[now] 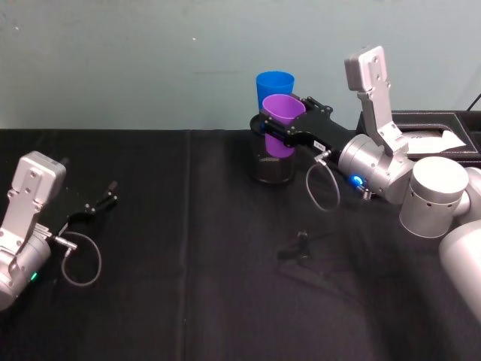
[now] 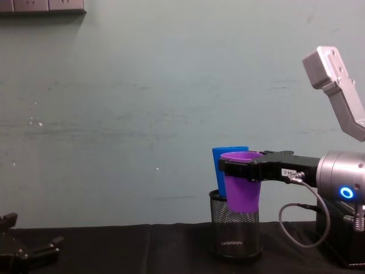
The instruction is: Pick up one cup with a gripper and tap it against the other cup.
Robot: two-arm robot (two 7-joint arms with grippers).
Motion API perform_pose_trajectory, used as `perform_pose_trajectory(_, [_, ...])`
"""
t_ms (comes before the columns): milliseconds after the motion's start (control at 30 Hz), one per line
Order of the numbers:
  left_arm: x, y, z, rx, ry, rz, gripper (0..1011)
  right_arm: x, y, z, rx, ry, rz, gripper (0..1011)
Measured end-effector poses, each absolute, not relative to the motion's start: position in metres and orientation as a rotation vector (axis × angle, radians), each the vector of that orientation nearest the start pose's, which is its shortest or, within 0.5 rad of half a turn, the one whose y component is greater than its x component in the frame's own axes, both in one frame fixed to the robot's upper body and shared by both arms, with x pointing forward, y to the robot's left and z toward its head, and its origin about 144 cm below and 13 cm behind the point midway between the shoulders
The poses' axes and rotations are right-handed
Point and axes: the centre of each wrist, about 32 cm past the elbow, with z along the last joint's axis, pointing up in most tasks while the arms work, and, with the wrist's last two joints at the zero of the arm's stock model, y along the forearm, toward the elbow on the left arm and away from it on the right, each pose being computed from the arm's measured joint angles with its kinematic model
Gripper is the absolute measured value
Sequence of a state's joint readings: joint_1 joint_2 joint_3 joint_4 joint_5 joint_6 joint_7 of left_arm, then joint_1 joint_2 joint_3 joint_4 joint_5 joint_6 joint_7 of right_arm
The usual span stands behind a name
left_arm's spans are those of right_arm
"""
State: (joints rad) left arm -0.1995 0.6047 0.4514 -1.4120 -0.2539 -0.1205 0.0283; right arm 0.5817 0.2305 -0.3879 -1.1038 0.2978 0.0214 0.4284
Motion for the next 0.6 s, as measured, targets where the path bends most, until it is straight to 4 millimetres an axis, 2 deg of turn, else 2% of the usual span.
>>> perform_pose_trajectory(600, [0.4886, 0.3096, 1.1398, 0.304, -0.285, 1.248, 1000, 0.6054, -0.2212, 1.2085, -0.076, -0.065, -0.916, 730])
